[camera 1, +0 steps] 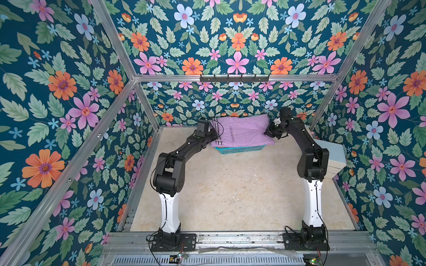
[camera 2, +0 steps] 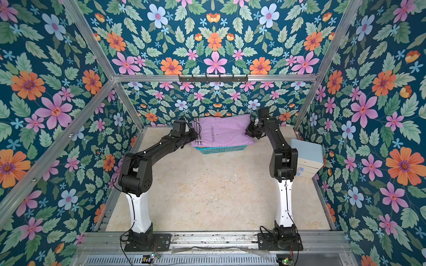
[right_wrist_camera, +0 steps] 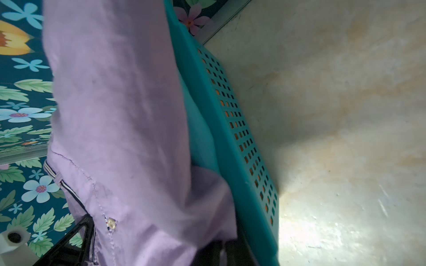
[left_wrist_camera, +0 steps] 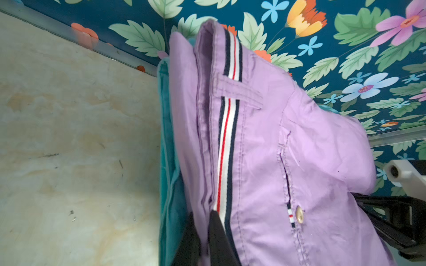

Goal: Put the folded long pants in the basket
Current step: Move the basket to the center of the board, then place the long pant in the basket.

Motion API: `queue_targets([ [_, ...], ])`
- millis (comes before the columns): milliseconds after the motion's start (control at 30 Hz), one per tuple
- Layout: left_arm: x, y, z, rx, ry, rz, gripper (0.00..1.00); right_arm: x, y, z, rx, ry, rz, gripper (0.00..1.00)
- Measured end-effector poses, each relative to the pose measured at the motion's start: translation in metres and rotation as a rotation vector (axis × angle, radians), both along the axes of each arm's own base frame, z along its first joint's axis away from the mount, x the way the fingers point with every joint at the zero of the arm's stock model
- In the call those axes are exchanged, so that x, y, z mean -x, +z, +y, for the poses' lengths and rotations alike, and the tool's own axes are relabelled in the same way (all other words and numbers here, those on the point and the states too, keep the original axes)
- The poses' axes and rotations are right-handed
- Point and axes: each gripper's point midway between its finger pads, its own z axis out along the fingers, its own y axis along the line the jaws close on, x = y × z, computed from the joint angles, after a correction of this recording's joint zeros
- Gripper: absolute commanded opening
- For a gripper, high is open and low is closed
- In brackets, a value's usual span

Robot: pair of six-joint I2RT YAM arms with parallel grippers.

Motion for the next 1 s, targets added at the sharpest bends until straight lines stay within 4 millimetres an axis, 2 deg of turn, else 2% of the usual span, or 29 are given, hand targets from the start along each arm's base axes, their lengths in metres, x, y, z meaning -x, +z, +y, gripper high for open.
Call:
queue_targets([
  [100, 0.009, 0.000, 0.004, 0.000, -0.004, 0.003, 0.00, 0.020, -0.001, 0.004, 0.001, 0.003, 0.013, 0.00],
  [200, 0.027, 0.001, 0.009, 0.004, -0.019, 0.020, 0.00, 0.051, -0.001, 0.009, 0.001, 0.004, 0.031, 0.00],
  [400, 0.089, 0.013, 0.026, -0.006, -0.055, 0.061, 0.00, 0.135, 0.006, 0.021, -0.023, 0.040, 0.064, 0.00],
  [467, 0.107, 0.023, 0.029, -0.015, -0.075, 0.072, 0.00, 0.151, 0.015, 0.019, -0.032, 0.045, 0.059, 0.00],
  [600, 0.121, 0.058, 0.028, -0.011, -0.104, 0.039, 0.00, 0.157, 0.058, 0.021, -0.060, 0.057, -0.026, 0.00],
  [733, 0.117, 0.092, 0.029, -0.021, -0.110, -0.022, 0.00, 0.155, 0.113, 0.023, -0.089, 0.067, -0.150, 0.00],
  [800, 0.113, 0.104, 0.030, -0.034, -0.109, -0.047, 0.00, 0.150, 0.127, 0.023, -0.091, 0.064, -0.188, 0.00],
  [900, 0.108, 0.108, 0.031, -0.039, -0.096, -0.057, 0.00, 0.139, 0.131, 0.024, -0.085, 0.058, -0.193, 0.00],
  [1000, 0.104, 0.096, 0.031, -0.051, -0.089, -0.035, 0.00, 0.121, 0.115, 0.026, -0.076, 0.047, -0.159, 0.00],
])
